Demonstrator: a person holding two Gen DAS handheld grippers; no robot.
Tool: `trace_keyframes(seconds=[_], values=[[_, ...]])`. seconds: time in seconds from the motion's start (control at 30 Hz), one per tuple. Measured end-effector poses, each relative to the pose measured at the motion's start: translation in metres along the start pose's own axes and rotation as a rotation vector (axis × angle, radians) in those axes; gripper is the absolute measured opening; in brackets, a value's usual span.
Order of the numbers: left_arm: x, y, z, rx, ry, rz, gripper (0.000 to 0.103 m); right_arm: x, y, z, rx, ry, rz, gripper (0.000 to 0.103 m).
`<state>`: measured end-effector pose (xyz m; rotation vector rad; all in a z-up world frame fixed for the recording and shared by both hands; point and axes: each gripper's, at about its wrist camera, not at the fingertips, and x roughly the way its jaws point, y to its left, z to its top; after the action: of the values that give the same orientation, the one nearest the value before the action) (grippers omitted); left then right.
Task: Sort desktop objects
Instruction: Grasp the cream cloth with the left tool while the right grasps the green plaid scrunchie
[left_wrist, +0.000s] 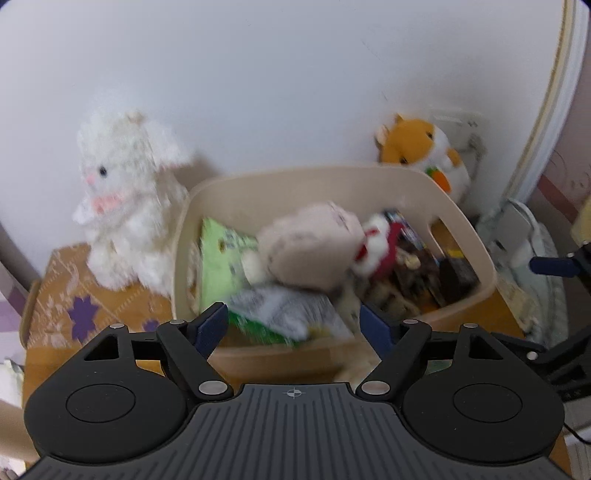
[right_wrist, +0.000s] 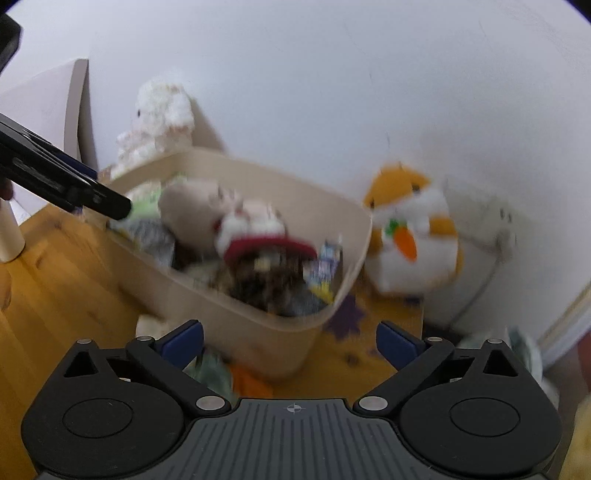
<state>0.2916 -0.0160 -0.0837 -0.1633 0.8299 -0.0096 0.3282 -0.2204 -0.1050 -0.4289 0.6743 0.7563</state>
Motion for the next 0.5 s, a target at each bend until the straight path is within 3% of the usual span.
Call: trace_keyframes(seconds=[0.3,0.5], values=[[0.025,-0.029,-0.039,0.145,0.152,-0.085,0.08,0.014,0.013,-0.048,0.117,0.134,0.062,0.101],[0.046,-0.045,-0.044,0.158,0.191,-0.1,0.08,0.027,0.026,-0.056,0.169,0.176,0.099,0.101]])
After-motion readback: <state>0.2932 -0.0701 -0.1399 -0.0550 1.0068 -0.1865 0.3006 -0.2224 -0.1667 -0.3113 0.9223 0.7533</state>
